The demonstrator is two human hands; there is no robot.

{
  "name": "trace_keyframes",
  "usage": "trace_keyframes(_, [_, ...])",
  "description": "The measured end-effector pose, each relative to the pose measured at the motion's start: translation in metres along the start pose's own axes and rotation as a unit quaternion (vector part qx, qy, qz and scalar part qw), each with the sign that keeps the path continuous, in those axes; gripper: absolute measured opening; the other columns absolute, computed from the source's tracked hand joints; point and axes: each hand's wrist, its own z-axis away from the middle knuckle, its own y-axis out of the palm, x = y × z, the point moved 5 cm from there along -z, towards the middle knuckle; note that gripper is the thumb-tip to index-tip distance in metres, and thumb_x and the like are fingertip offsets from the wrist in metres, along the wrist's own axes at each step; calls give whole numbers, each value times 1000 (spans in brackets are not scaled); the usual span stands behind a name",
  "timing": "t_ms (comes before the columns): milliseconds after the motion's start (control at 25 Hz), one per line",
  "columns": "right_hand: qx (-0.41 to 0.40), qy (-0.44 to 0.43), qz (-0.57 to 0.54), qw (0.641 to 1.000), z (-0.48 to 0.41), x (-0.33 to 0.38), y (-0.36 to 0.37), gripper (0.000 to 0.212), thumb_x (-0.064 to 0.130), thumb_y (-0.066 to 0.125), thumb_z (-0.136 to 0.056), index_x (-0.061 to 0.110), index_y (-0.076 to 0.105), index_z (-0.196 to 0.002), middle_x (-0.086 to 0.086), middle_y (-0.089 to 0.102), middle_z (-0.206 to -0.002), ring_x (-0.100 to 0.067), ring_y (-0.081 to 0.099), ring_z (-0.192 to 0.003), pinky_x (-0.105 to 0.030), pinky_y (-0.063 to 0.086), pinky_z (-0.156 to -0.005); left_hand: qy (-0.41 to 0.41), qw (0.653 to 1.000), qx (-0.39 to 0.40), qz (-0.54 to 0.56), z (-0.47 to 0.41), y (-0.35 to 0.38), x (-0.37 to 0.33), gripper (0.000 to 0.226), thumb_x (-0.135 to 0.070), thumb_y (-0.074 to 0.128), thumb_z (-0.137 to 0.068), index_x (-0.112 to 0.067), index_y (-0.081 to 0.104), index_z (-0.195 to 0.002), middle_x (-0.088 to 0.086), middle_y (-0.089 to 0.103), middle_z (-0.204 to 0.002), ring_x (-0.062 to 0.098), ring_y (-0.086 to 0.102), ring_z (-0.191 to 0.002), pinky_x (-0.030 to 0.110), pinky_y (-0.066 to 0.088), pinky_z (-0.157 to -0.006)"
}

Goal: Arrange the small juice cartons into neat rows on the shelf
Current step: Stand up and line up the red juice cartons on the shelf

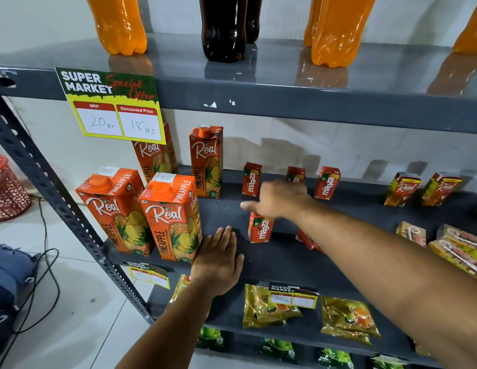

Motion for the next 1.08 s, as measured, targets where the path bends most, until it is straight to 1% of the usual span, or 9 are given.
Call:
trace_keyframes(80, [-29,-6,-76,997,-2,-28,-19,64,74,45,-80,12,57,-92,-3,60,-81,-20,57,-71,-32,43,-59,0,1000,-2,1,0,0,0,66,-48,13,-96,-10,7,-149,6,6,-161,21,2,-146,35,0,-115])
trace_keyframes(160, [1,-8,-99,995,0,-67,-24,60,58,58,-83,13,53,-121,-6,61,-107,-23,58,-90,-34,46,-72,0,1000,-5,-1,-1,0,0,66,-48,14,-96,-10,8,-149,6,7,-161,21,3,-146,35,0,-115])
trace_keyframes(240, [116,-7,-86,989,10,-107,-7,66,30,71,-83,16,41,-140,-8,56,-130,-27,57,-110,-34,48,-85,1,1000,-9,-2,-1,-1,0,66,-48,15,-96,-10,9,-149,7,8,-161,21,3,-146,35,1,-115])
trace_keyframes(320, [212,-12,-35,977,28,-137,22,83,17,77,-77,20,32,-146,-7,43,-147,-26,47,-127,-30,43,-96,1,1000,-10,-1,-1,-1,1,66,-48,16,-97,-9,10,-149,7,8,-161,21,3,-146,36,2,-116])
trace_keyframes(520, [92,-129,39,987,47,-132,60,88,34,73,-72,38,25,-146,10,30,-156,-20,17,-144,-44,22,-113,4,1000,-8,0,-1,-1,-1,65,-47,16,-97,-9,12,-149,8,9,-160,22,4,-146,36,3,-116])
trace_keyframes(680, [30,-157,15,987,44,-113,61,74,34,68,-76,36,35,-142,2,51,-143,-22,42,-132,-42,33,-105,5,1000,-9,-5,-1,0,1,69,-50,9,-94,-9,15,-149,8,11,-160,22,6,-146,34,0,-114])
trace_keyframes(800, [-27,-82,-14,996,38,-129,51,73,41,66,-75,36,35,-141,2,55,-138,-23,54,-120,-39,46,-86,5,1000,-9,2,-1,2,1,76,-53,2,-89,-8,17,-148,9,14,-159,23,8,-146,33,-2,-112])
trace_keyframes(880, [-96,22,-74,992,37,-154,44,69,48,66,-73,35,41,-136,1,63,-128,-25,60,-111,-35,48,-76,4,1000,-12,4,-2,3,2,76,-53,2,-89,-8,18,-148,9,15,-159,23,9,-146,34,-1,-112])
trace_keyframes(1080, [-188,219,-242,926,48,-201,59,59,37,72,-71,18,55,-123,-14,67,-117,-35,61,-108,-37,49,-81,-5,1000,-16,7,-3,5,3,73,-52,8,-91,-8,21,-148,9,17,-159,23,11,-145,36,4,-114])
